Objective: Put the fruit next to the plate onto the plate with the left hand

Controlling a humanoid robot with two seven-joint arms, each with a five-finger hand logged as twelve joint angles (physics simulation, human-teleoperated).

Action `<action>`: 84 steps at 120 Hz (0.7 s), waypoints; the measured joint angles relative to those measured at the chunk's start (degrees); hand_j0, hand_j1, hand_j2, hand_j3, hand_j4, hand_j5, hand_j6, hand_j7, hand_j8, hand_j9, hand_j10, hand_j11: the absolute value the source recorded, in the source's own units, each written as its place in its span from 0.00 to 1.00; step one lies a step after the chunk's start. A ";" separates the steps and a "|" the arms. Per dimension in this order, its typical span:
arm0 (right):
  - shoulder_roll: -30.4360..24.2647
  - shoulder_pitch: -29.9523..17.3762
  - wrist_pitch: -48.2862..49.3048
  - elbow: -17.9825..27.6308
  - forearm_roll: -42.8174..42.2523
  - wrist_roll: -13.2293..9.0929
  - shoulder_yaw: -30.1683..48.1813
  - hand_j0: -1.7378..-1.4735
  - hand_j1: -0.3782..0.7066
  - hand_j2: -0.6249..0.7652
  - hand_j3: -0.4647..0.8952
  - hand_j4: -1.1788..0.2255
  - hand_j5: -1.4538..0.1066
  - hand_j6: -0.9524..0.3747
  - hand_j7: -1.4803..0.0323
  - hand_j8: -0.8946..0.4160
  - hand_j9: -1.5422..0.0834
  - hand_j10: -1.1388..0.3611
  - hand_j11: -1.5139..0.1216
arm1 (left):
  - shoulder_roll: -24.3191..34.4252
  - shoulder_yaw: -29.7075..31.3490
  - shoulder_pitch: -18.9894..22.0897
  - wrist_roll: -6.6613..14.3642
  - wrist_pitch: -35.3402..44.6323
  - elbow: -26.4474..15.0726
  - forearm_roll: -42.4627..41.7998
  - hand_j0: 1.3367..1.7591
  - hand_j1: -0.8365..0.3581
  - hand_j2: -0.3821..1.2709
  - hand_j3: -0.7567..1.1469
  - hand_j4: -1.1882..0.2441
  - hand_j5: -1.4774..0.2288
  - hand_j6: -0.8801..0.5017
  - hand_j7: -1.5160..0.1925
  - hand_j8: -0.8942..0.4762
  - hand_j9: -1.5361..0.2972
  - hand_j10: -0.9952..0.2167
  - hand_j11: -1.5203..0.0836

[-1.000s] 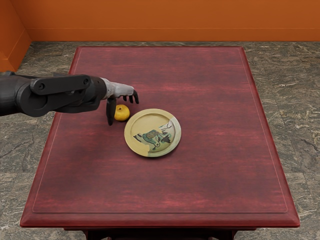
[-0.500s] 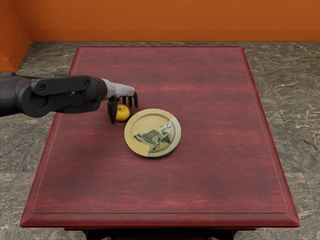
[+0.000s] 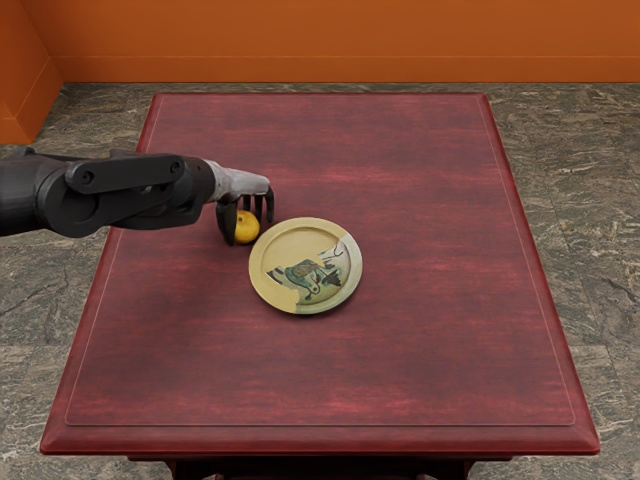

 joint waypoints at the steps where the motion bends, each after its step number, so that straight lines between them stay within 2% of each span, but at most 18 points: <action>1: 0.00 0.00 0.00 0.00 0.00 0.00 0.00 0.30 0.06 0.45 0.34 0.82 0.91 0.70 0.95 0.66 0.93 0.74 0.90 | 0.02 0.00 0.00 0.00 0.00 0.00 -0.01 0.76 0.51 0.29 0.40 0.49 0.50 0.28 0.52 0.31 0.49 0.42 0.55; 26: 0.00 0.00 0.00 0.00 0.00 0.02 0.00 0.30 0.06 0.45 0.34 0.82 0.91 0.70 0.95 0.66 0.93 0.74 0.90 | -0.05 -0.02 0.35 -0.01 0.01 0.03 -0.01 0.76 0.47 0.31 0.40 0.45 0.47 0.29 0.49 0.31 0.46 0.38 0.51; 37: 0.00 0.00 0.00 0.00 0.00 0.01 0.00 0.30 0.06 0.45 0.34 0.82 0.91 0.70 0.95 0.66 0.93 0.74 0.90 | -0.30 -0.05 0.63 0.05 0.17 0.11 0.08 0.75 0.47 0.29 0.40 0.44 0.46 0.31 0.47 0.33 0.44 0.37 0.49; 41: 0.00 0.00 0.00 0.00 0.00 0.01 0.00 0.30 0.06 0.45 0.34 0.82 0.91 0.70 0.95 0.66 0.93 0.74 0.90 | -0.51 -0.01 0.81 0.03 0.58 0.11 0.06 0.75 0.47 0.34 0.40 0.43 0.46 0.30 0.47 0.31 0.43 0.37 0.49; 55: 0.00 0.00 0.00 0.00 0.00 0.01 0.00 0.30 0.06 0.45 0.34 0.82 0.91 0.70 0.95 0.66 0.93 0.74 0.90 | -0.80 0.04 0.97 0.06 1.20 0.10 0.00 0.74 0.48 0.35 0.40 0.42 0.44 0.27 0.45 0.30 0.42 0.35 0.47; 82: 0.00 0.00 0.00 0.00 0.00 0.01 0.00 0.30 0.06 0.45 0.34 0.82 0.91 0.70 0.95 0.66 0.93 0.74 0.90 | -0.66 0.11 0.88 0.06 1.16 0.00 -0.22 0.75 0.45 0.49 0.40 0.41 0.42 0.25 0.37 0.28 0.35 0.27 0.39; 83: 0.00 0.00 0.00 0.00 0.00 0.01 0.00 0.30 0.06 0.45 0.34 0.82 0.91 0.70 0.95 0.66 0.93 0.74 0.90 | -0.66 0.11 0.88 0.06 1.14 0.01 -0.20 0.75 0.45 0.50 0.40 0.40 0.32 0.25 0.37 0.28 0.34 0.27 0.39; 84: 0.00 0.00 0.00 0.00 0.00 0.01 0.00 0.30 0.06 0.45 0.34 0.82 0.91 0.70 0.95 0.66 0.93 0.74 0.90 | -0.65 0.14 0.88 0.12 1.13 0.03 -0.10 0.75 0.45 0.50 0.40 0.44 0.28 0.25 0.36 0.28 0.34 0.26 0.38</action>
